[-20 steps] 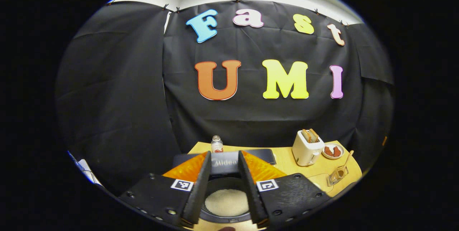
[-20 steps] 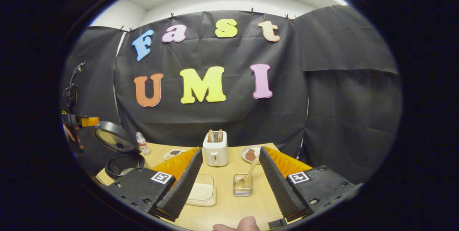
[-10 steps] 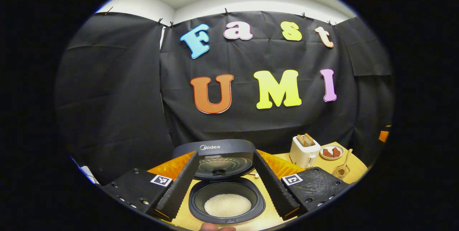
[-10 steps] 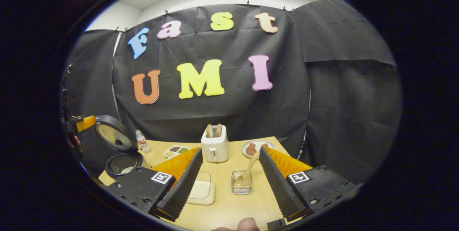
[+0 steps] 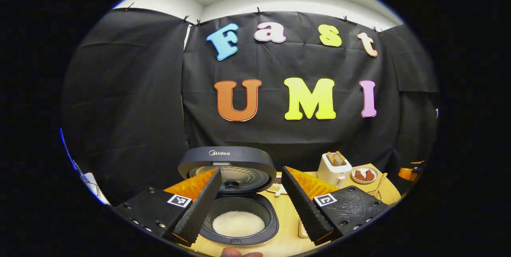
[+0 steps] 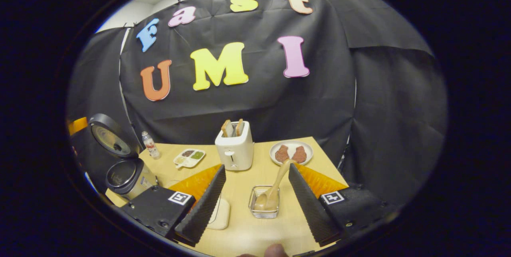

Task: Close the left gripper, press the button to open the rice cooker; take a wooden spoon from the chopstick holder with the right hand, scoop a spoonful of rice and pour it into the rice cooker, then put the wooden spoon back into the chopstick holder.

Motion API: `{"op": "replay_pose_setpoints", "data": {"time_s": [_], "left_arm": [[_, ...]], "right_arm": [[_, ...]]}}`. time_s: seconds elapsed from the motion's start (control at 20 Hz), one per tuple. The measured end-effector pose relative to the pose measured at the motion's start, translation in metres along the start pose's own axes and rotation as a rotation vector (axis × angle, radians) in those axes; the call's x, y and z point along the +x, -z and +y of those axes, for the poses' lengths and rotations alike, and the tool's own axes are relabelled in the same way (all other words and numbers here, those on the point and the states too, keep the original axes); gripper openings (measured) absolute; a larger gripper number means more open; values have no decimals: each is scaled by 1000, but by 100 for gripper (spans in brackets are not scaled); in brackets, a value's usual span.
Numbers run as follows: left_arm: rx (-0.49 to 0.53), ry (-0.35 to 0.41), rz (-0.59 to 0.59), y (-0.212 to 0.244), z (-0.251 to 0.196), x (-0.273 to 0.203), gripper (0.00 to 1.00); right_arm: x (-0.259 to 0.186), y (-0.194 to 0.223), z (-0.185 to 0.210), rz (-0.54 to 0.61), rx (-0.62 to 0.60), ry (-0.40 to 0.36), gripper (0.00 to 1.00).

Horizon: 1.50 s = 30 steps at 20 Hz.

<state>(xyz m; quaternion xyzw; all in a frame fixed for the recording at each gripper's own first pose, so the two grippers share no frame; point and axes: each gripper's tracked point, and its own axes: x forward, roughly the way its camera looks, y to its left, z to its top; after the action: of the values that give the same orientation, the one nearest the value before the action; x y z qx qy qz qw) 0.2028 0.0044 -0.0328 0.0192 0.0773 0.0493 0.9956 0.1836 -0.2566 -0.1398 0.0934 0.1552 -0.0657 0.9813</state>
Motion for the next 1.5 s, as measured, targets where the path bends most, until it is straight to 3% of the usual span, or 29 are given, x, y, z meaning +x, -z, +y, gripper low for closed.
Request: {"op": "replay_pose_setpoints", "data": {"time_s": [0.3,0.35,0.45,0.5,0.55,0.6,0.7,0.8,0.9,0.95,1.0,1.05,1.25,1.5], "left_arm": [[19,-6,51,9,-24,22,96],[20,-6,67,12,-28,25,96],[16,-7,90,15,-36,34,96],[13,-7,97,15,-40,38,96],[11,-4,102,15,-45,41,96],[14,-6,108,16,-49,43,96],[21,-6,120,18,-54,46,96],[27,-5,127,19,-59,45,96],[31,-3,134,22,-62,44,96],[30,-2,135,23,-62,42,96],[29,0,136,23,-62,41,96],[28,-3,136,24,-61,38,96],[8,-6,137,27,-54,27,96],[-25,8,96,18,-45,7,96]], "right_arm": [[78,41,-31,131,72,8,98],[90,48,-35,152,89,10,92],[111,63,-40,201,122,5,89],[118,70,-42,222,137,2,93],[125,76,-44,244,150,0,84],[132,82,-46,255,162,5,88],[143,90,-49,283,177,5,83],[146,94,-49,305,201,-14,68],[149,93,-49,316,221,-19,60],[149,93,-49,318,229,-19,46],[148,92,-51,318,227,-8,39],[145,90,-50,318,228,-9,23],[128,75,-40,290,232,-19,14],[104,51,-36,230,214,30,11]]}}
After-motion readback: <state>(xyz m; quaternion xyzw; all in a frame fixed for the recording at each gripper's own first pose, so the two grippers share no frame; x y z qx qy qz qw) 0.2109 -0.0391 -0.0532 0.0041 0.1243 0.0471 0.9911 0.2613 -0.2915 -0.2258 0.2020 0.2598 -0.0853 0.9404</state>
